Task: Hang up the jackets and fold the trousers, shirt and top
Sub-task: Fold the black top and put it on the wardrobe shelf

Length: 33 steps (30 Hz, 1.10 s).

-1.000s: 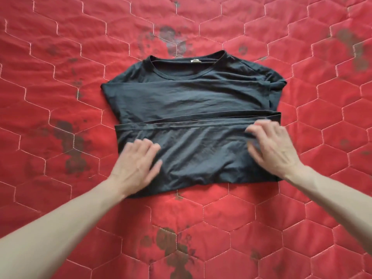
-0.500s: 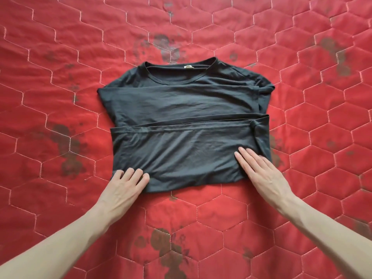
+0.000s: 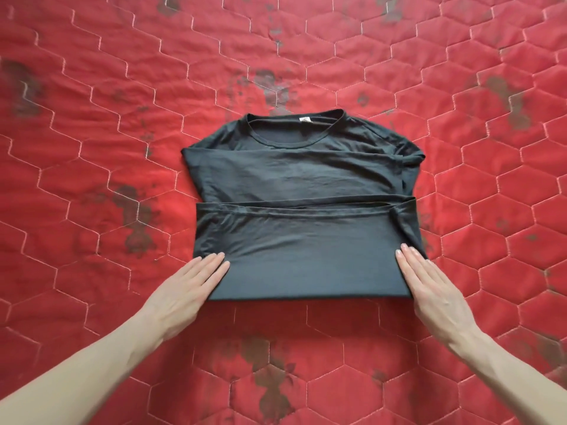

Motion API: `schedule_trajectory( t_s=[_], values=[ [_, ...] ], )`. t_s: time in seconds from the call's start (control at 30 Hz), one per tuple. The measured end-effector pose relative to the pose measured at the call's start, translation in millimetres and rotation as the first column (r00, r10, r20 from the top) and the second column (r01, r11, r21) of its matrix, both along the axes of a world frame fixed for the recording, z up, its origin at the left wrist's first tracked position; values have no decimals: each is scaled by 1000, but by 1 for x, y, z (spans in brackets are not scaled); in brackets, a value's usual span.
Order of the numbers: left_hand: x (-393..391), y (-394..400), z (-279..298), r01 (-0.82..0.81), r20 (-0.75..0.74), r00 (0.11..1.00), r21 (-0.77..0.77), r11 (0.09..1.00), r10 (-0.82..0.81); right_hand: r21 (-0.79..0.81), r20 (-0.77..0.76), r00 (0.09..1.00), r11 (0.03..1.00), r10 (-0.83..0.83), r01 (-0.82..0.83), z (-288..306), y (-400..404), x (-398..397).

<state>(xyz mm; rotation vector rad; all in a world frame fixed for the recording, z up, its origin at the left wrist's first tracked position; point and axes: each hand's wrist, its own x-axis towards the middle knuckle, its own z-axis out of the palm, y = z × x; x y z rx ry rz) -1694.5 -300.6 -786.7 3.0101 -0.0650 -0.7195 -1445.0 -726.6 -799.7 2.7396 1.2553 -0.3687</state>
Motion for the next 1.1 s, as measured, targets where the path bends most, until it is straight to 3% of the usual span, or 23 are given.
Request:
schedule_trajectory(
  t_s=[0.2,0.33,0.47,0.6,0.7,0.83,1.0,1.1],
  values=[
    [-10,-19,0,-109,28,993,-144,984,114,-39,-51,999,999,3,-5,12,-19,-17],
    [-23,-13,5,-238,-127,969,-257,937,212,-88,-124,992,996,13,-24,26,-35,-22],
    [-19,-5,26,-143,-246,965,-179,973,96,-114,-320,947,991,37,-77,58,-49,-20],
    [1,12,52,-270,-330,927,-253,929,179,40,-339,939,996,-60,78,83,-54,-9],
    [19,30,67,-488,-337,865,-393,780,371,125,-423,879,947,-219,297,97,-48,11],
    [47,56,73,-711,-362,671,-561,424,647,260,-512,773,790,-374,555,100,-23,46],
    [79,87,55,-746,-311,446,-648,156,839,408,-592,663,539,-458,737,74,30,83],
    [102,97,30,-705,-321,311,-709,-8,895,472,-550,654,453,-520,757,50,65,111]
  ],
)
